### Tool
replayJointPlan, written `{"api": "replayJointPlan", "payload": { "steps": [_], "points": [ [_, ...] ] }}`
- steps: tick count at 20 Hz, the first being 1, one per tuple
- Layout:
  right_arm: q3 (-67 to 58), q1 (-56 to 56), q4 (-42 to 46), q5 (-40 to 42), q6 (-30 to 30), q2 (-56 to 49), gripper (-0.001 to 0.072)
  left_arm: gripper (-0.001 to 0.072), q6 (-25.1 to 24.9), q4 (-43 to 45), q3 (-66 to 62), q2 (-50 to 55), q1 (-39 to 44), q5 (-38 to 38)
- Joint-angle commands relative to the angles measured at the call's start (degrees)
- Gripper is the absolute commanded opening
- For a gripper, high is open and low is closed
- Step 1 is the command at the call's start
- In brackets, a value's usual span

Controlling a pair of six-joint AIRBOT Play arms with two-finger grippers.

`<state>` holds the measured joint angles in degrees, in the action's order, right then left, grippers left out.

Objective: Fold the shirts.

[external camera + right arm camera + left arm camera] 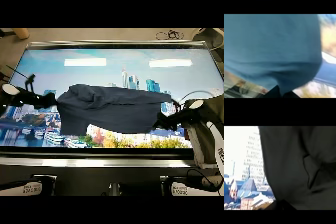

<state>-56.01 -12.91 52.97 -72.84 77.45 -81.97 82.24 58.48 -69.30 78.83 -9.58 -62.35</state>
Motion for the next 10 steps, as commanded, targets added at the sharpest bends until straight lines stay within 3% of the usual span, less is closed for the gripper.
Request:
{"api": "replayJointPlan", "payload": {
  "steps": [1, 6, 10],
  "points": [
    [-15.5, -0.1, 2.3, 1.6, -3.6, 12.0, 0.0020, 0.0027, -0.9, 0.0, -12.2, -12.6, -0.1, 1.0],
    [-44.4, -0.1, 13.4, 22.2, -3.9, 35.0, 0.0020, 0.0027, -0.8, 0.7, -38.9, -31.5, -0.1, 18.0],
    [-46.9, -0.1, 21.6, 19.1, 1.2, 44.3, 0.0020, 0.0026, 3.5, 1.5, -41.4, -39.8, -0.1, 14.3]
  ]
}}
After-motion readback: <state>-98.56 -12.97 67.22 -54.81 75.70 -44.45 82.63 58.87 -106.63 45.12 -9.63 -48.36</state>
